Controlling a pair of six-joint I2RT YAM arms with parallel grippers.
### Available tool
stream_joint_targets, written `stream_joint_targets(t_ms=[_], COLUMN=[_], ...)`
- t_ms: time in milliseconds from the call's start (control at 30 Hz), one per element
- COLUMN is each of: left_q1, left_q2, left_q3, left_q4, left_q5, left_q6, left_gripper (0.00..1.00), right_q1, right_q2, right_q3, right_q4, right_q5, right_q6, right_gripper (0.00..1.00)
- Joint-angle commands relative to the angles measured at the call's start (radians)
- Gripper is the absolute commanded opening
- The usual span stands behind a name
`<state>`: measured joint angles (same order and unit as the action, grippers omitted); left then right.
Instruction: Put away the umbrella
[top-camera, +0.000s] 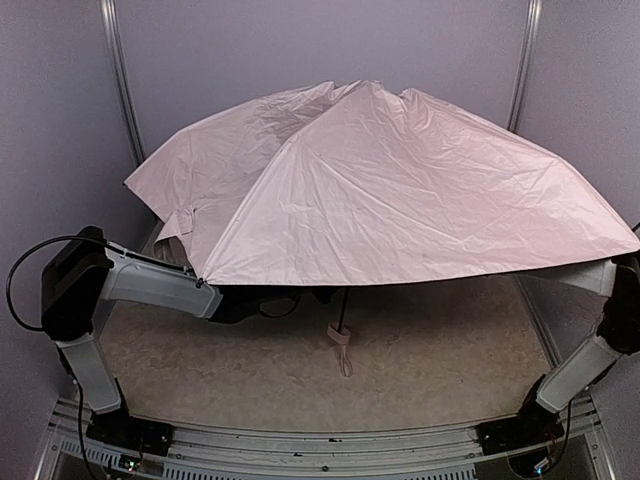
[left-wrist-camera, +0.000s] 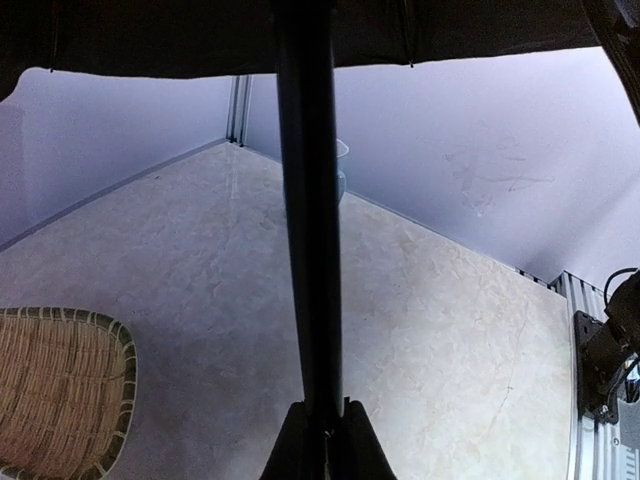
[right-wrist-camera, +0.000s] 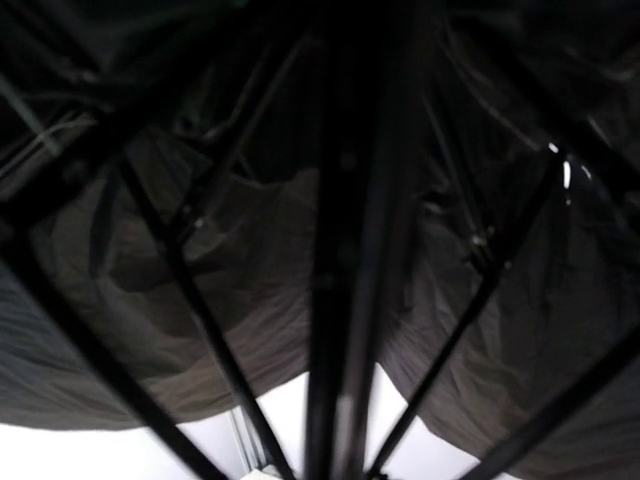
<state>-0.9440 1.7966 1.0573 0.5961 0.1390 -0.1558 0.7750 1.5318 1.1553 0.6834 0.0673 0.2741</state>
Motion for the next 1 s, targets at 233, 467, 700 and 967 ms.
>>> stream_joint_targets(t_ms=[233,467,700,967], left_q1=[0.031,0.043,0.058,0.055], left_q2=[-0.099,-0.09,-0.09,-0.089], left_q3=[0.123,0.12,0.108,0.029], left_q4=[0.41,0.42,0.406,0.328], left_q5=[-0.077,-0.07,-0.059,0.008], left_q6=[0.037,0.014,-0.011,-0.021], left_gripper=[0.0,0.0,0.0,0.02], right_q1=[0.059,0.061,0.06,0.032], right_q2=[0.067,0.065,0.058,-0.017], right_q3=[-0.133,-0.147,-0.147,-0.135], right_q4=[-0.291,-0.285,-0.28,-0.162], right_q5=[-0.04,-0.033,-0.03,0.023], right_q6=[0.043,0.059,0.062,0.081], right_gripper=[0.2,0.2,0.2,0.06])
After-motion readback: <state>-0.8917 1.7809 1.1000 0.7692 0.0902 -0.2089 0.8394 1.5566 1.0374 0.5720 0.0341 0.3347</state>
